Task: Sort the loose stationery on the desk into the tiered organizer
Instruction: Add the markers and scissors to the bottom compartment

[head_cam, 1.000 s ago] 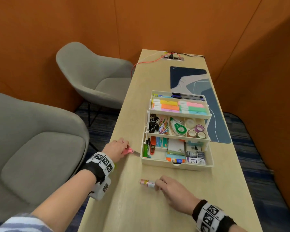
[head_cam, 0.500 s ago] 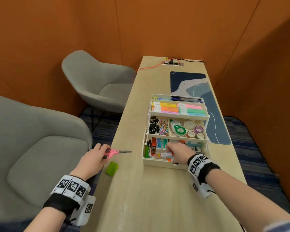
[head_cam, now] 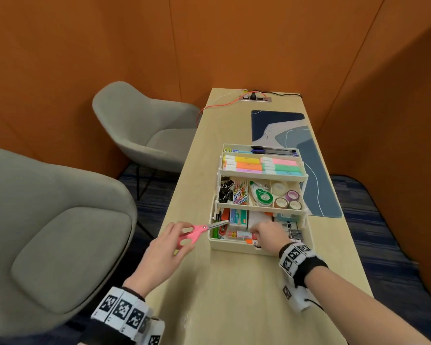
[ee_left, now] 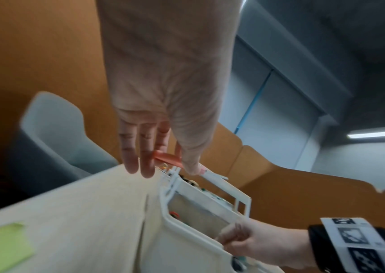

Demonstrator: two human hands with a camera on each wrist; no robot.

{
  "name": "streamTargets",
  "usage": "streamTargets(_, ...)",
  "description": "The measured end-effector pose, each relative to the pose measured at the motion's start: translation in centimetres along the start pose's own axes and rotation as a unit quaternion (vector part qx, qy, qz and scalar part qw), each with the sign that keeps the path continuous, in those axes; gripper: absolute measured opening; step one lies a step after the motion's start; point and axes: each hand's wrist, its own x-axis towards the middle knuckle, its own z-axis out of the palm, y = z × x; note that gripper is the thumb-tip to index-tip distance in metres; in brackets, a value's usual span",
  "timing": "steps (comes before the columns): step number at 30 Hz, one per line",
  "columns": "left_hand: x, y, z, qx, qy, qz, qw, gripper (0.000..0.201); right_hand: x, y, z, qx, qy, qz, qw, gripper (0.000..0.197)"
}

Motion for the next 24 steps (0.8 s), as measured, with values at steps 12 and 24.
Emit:
streamTargets(12,8.6,6.1,8.4,0.222,-0.076,0.086,0.968,0.029,-11.0,3.3,1.0,0.167,0.207,0.09,0.96,0.026)
streamTargets(24,11.6,6.8,9.3,0.175,-0.175,-0.074,0.966,0.042,-10.3,3.3,1.2,0.193,0.173,0.069,0.963,0.025)
